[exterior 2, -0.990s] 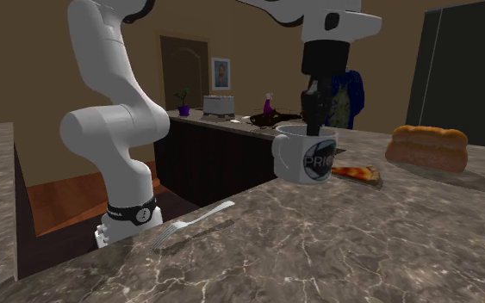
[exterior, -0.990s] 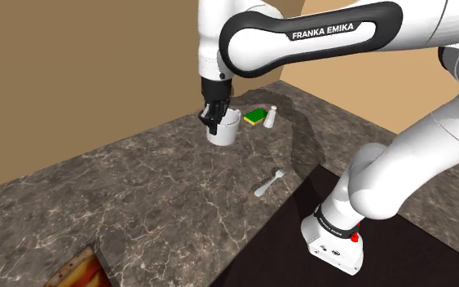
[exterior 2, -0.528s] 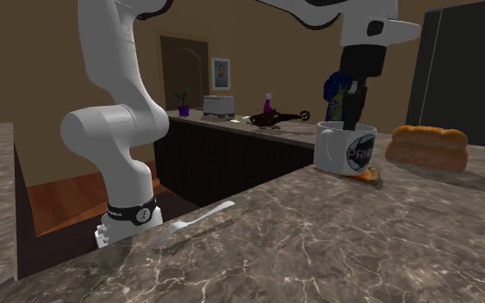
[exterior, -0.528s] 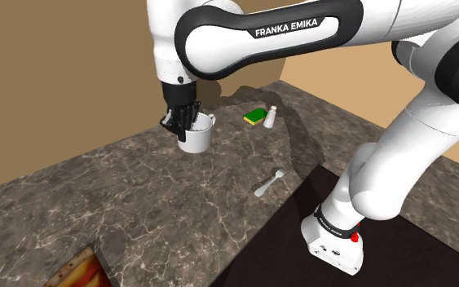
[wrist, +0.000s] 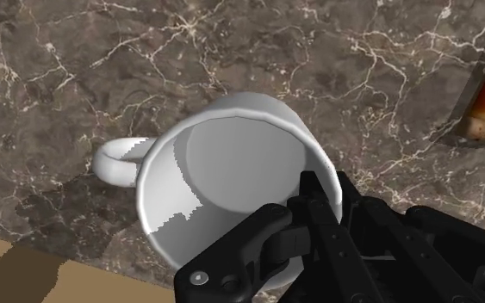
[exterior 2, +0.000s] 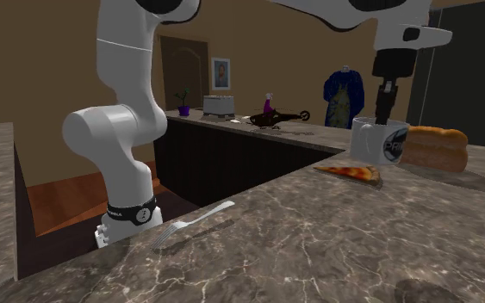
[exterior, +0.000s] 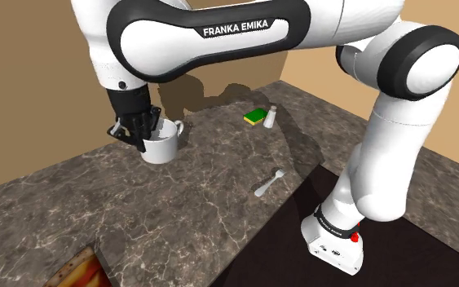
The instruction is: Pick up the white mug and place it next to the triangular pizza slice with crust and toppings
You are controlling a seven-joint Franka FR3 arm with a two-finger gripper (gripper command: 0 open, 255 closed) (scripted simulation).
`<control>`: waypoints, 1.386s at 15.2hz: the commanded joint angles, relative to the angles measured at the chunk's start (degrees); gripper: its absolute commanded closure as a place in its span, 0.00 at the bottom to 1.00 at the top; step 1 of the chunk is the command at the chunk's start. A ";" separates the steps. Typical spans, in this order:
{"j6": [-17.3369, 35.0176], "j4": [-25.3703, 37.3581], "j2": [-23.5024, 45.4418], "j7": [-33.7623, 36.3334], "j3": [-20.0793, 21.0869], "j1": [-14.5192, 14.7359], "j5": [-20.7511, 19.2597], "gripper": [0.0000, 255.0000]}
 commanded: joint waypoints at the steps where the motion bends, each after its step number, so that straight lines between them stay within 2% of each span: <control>1: -2.13 6.23 4.58 2.29 0.43 2.14 -1.82 1.00; 6: -9.83 27.21 18.71 6.27 0.14 9.67 -6.73 1.00; 7: -12.15 33.11 22.30 6.68 -0.19 11.71 -7.77 1.00; 8: -16.12 42.94 27.99 6.81 -0.83 14.93 -9.26 1.00; 14: -9.83 34.17 25.75 7.45 -0.71 13.11 -8.60 1.00; 21: -3.88 27.23 24.97 8.03 -0.65 11.82 -8.52 1.00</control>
